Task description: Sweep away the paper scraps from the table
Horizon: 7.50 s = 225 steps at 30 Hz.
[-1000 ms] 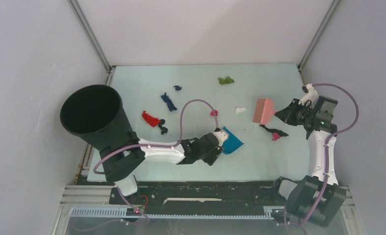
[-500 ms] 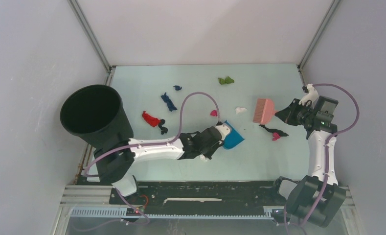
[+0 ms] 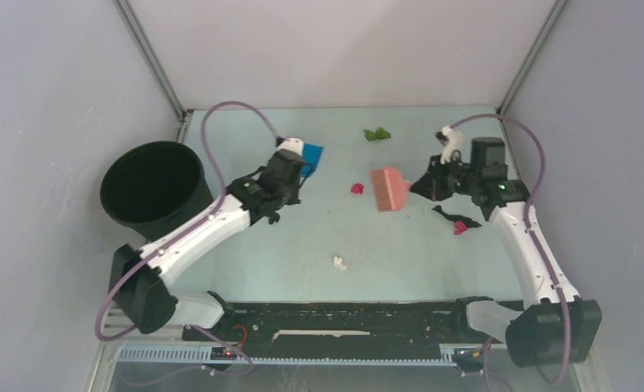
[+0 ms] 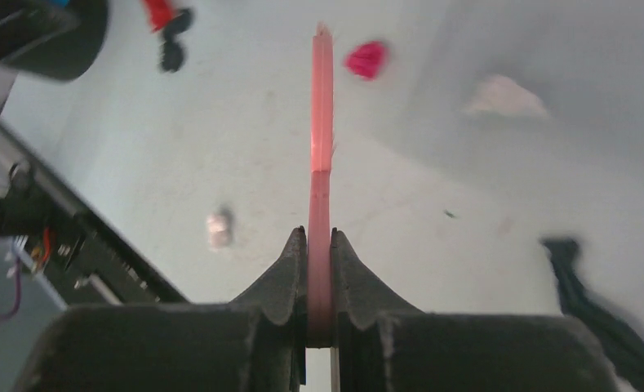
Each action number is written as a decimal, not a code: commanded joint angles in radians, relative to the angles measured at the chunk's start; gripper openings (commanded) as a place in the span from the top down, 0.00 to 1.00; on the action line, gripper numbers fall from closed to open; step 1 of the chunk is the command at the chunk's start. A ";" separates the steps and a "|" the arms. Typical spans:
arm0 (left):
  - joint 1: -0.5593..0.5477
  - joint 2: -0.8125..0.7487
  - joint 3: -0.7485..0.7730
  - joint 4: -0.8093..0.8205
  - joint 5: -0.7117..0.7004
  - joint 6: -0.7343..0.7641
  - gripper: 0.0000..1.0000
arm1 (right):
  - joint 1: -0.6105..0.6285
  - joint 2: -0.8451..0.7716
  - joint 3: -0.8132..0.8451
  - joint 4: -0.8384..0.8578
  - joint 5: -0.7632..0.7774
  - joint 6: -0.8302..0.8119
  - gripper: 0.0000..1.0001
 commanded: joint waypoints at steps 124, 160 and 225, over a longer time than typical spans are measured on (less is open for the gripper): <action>0.128 -0.522 -0.314 0.355 -0.525 0.076 1.00 | 0.368 0.551 0.478 0.415 -0.139 0.557 1.00; 0.192 -0.549 -0.314 0.327 -0.649 0.024 1.00 | 0.694 1.166 0.947 0.521 0.504 -1.440 1.00; 0.226 -0.530 -0.306 0.316 -0.577 0.013 1.00 | 0.912 0.799 0.509 0.153 0.614 -1.311 1.00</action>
